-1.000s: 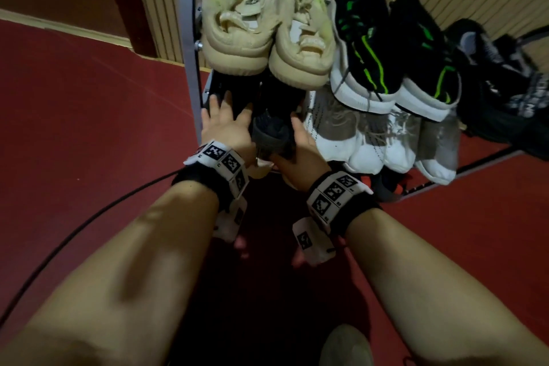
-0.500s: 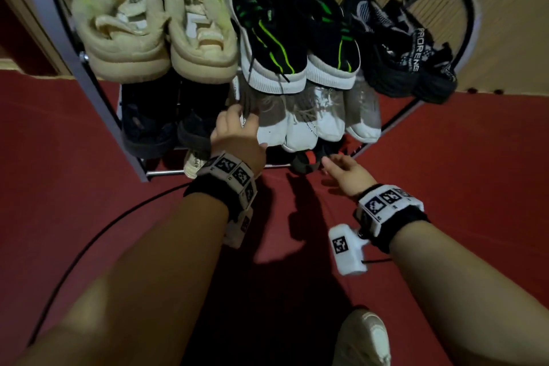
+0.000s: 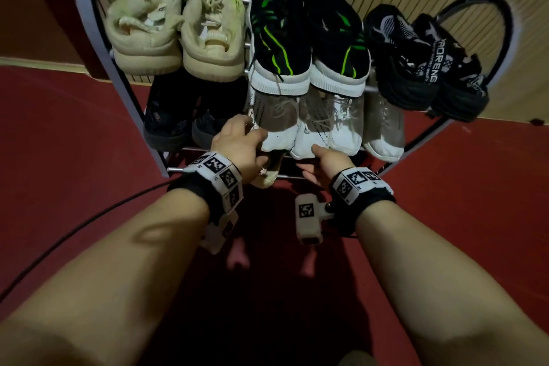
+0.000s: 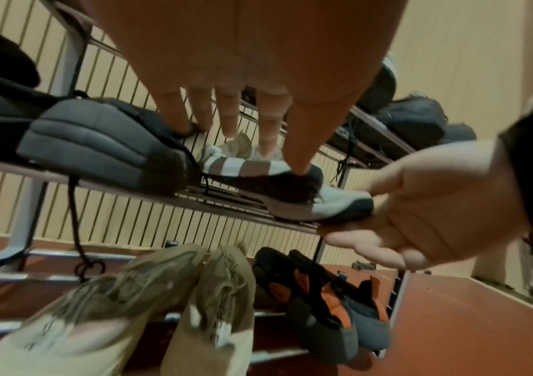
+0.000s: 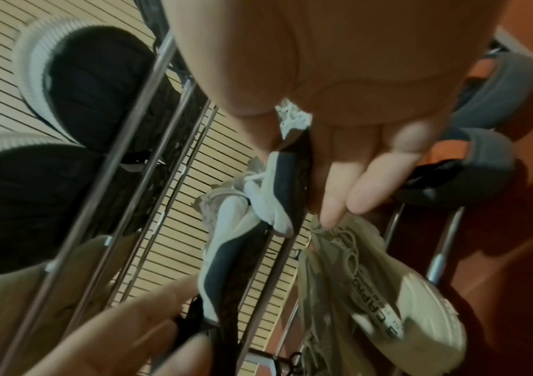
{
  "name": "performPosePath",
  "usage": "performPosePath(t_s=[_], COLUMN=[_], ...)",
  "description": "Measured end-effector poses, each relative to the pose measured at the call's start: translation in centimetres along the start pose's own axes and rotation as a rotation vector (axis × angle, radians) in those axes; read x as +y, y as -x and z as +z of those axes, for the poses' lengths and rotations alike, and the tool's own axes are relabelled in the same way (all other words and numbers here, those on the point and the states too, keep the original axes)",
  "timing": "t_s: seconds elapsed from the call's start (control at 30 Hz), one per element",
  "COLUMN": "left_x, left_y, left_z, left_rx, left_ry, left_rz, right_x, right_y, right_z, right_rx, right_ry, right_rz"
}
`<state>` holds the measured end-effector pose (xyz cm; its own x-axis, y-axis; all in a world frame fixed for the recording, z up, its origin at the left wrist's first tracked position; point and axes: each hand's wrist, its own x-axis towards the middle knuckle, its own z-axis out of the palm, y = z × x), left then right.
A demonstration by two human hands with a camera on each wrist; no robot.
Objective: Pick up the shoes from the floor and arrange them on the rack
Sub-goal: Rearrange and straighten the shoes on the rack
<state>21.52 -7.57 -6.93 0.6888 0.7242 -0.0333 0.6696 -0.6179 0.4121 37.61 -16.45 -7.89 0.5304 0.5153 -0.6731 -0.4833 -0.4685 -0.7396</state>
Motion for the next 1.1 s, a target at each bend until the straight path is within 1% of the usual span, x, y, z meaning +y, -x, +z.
performPosePath(t_s=[0.13, 0.27, 0.33, 0.4, 0.47, 0.57, 0.63, 0.73, 0.8, 0.87, 0.93, 1.0, 1.03, 1.1], left_x=[0.6, 0.2, -0.2, -0.3, -0.5, -1.2, -1.8, -1.9, -1.5, -1.0, -0.4, 0.4, 0.8, 1.3], left_y=[0.9, 1.6, 1.5, 1.1, 0.6, 0.1, -0.2, -0.3, -0.2, -0.3, -0.6, -1.1, -1.4, -2.0], left_z=[0.4, 0.3, 0.5, 0.7, 0.9, 0.7, 0.8, 1.2, 1.7, 2.4, 3.2, 3.6, 3.7, 3.6], left_rx=[0.003, -0.082, -0.104, -0.093, -0.079, -0.082, -0.088, -0.106, -0.155, -0.198, -0.189, -0.140, -0.126, -0.137], left_ry=[-0.001, 0.079, 0.111, 0.150, 0.213, 0.296, 0.345, 0.428, 0.522, 0.622, 0.752, 0.914, 0.974, 1.054], left_rz=[-0.077, -0.176, -0.184, -0.159, -0.169, -0.203, -0.198, -0.176, -0.154, -0.163, -0.170, -0.192, -0.224, -0.293], right_x=[0.0, 0.3, 0.5, 0.7, 0.6, 0.6, 0.9, 1.8, 1.9, 2.1, 2.2, 2.1, 1.9, 1.6], right_y=[0.4, 0.6, 0.3, 0.0, -0.3, -0.7, -1.0, -1.4, -1.2, -1.0, -1.0, -0.9, -0.8, -0.8], right_z=[-0.2, 0.6, 1.3, 2.0, 2.7, 3.1, 2.9, 1.9, 1.0, 0.3, -0.1, -0.3, -0.3, -0.4], right_rx=[-0.033, -0.061, -0.048, -0.017, 0.006, 0.059, 0.088, 0.128, 0.107, 0.088, 0.121, 0.135, 0.120, 0.062], right_ry=[0.013, -0.017, -0.072, -0.162, -0.244, -0.265, -0.237, -0.163, -0.073, -0.005, 0.052, 0.151, 0.183, 0.151], right_rz=[-0.027, -0.019, -0.015, -0.032, -0.042, -0.051, -0.064, -0.125, -0.143, -0.172, -0.243, -0.323, -0.335, -0.280])
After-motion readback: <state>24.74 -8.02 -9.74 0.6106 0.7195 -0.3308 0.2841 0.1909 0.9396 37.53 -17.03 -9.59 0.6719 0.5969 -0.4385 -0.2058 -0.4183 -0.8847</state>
